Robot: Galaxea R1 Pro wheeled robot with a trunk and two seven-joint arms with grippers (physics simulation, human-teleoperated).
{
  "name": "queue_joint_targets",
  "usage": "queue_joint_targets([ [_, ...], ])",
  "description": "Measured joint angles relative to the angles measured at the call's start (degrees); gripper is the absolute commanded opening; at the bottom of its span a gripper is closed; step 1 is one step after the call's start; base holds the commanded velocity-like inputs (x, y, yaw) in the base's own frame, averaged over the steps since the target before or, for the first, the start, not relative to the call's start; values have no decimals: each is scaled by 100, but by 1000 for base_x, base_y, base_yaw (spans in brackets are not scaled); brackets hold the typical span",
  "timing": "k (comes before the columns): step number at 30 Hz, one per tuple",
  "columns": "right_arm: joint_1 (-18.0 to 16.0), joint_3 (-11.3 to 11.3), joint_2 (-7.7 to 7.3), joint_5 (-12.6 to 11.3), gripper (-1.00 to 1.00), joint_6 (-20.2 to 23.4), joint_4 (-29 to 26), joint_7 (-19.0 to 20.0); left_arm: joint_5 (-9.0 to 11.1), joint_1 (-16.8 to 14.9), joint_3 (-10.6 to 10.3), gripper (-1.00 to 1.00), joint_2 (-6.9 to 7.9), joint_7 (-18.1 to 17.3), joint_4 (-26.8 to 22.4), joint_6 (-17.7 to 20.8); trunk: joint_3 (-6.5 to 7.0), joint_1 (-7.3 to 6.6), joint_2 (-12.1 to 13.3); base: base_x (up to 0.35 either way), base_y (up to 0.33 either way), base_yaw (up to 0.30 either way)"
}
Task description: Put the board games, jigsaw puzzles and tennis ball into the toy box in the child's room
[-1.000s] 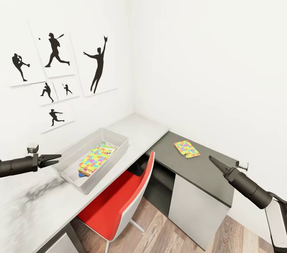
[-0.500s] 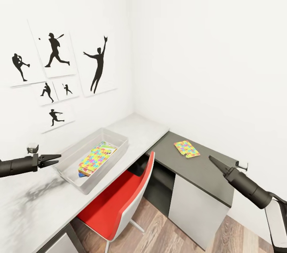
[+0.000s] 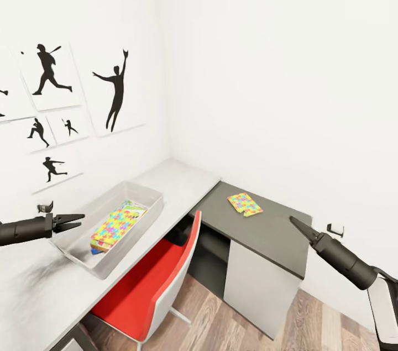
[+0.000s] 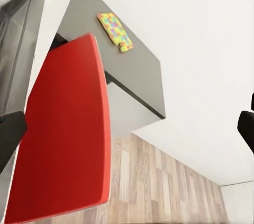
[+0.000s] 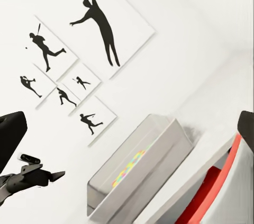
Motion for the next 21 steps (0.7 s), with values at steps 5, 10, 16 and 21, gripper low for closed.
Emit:
queue_joint_targets([
  [5, 0, -1, 0, 2, 100, -1, 0, -4, 0, 0, 0, 100, -4, 0, 0, 0, 0, 0, 0, 4, 0, -279],
  [10, 0, 1, 0, 3, 100, -2, 1, -3, 0, 0, 0, 100, -4, 0, 0, 0, 0, 0, 0, 0, 0, -280],
  [16, 0, 4, 0, 3, 100, -8, 0, -5, -3, 0, 0, 100, -5, 0, 0, 0, 0, 1, 0, -49, -16, -281],
  [21, 0, 2, 0, 4, 100, -8, 0, -5, 0, 1, 1, 100, -7, 0, 1, 0, 0, 0, 0, -33, -133, -281],
])
